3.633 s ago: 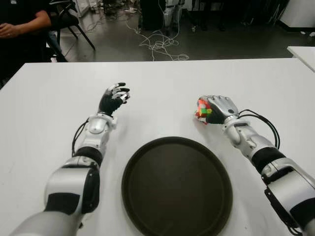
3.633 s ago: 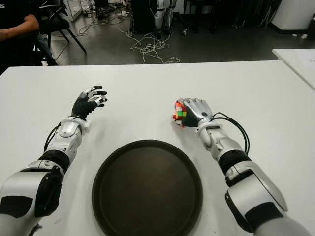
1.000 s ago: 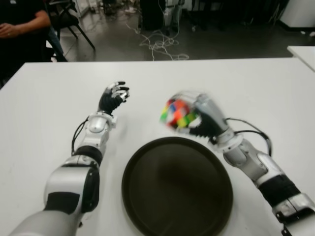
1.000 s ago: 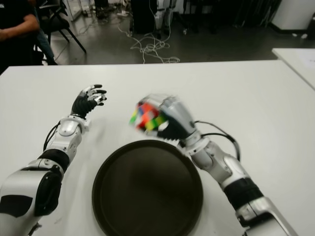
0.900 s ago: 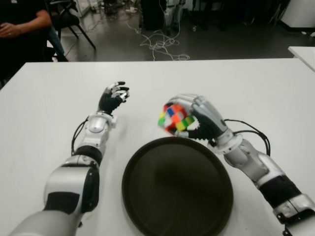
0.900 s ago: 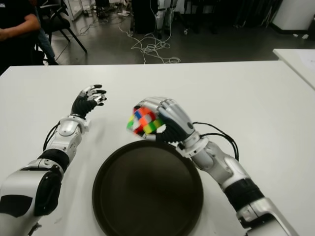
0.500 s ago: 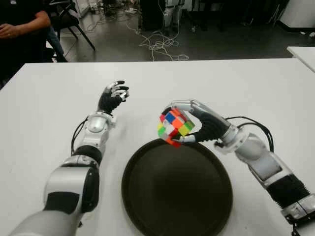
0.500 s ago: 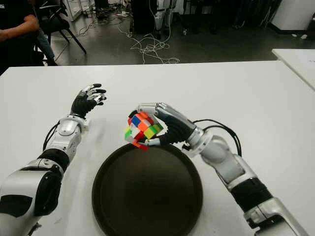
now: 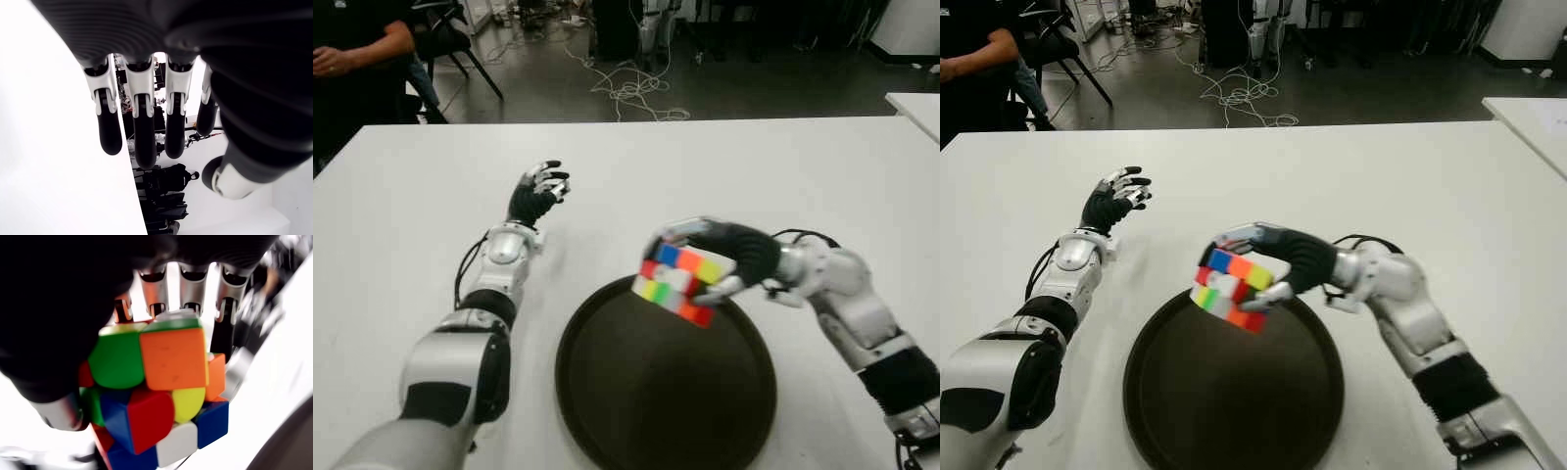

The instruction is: Pick up the Rubik's Cube and put it in the plate

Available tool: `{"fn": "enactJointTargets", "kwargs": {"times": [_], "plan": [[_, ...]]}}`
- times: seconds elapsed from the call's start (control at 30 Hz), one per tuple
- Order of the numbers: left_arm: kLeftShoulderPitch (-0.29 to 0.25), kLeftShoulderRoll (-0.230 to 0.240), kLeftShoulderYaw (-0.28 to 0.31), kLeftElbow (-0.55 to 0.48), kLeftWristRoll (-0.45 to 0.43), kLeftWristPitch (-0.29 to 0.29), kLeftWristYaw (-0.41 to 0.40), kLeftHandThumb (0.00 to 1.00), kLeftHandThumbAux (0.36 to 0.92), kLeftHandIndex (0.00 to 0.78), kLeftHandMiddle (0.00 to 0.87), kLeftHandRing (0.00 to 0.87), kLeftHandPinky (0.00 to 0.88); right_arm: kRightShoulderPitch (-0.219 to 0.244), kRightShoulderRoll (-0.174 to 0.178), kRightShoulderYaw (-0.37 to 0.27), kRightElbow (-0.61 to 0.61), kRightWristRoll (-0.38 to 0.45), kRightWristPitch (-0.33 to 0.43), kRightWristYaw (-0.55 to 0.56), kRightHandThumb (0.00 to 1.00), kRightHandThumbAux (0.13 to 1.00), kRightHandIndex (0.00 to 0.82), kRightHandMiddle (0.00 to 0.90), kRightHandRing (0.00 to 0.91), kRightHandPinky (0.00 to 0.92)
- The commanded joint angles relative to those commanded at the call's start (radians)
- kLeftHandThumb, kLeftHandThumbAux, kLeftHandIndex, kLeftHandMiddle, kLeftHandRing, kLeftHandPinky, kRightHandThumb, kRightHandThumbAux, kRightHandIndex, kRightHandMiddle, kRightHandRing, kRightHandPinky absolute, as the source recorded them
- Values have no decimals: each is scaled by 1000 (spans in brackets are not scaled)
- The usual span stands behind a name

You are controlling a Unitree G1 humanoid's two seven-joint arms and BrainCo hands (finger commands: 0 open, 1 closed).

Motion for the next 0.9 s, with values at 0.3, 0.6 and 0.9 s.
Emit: {"fn": "enactJointTargets", "kwargs": {"times": [0.3,0.6,0.9], "plan": [[-3,2,-5,1,3,13,5,185,728,207,301,325,323,-33,-13,-66,4,15,194,109,846,679,445,610,787,800],[-3,0,-2,1,-3,13,-1,192,752,211,296,321,334,-3,-44,-75,-122,-309,196,-72,845,679,438,587,745,763],[-2,-5,6,-1,-11,8,-6,213,749,221,305,331,340,22,-6,-55,-76,-560,-8,-191,834,687,405,515,587,571]]}}
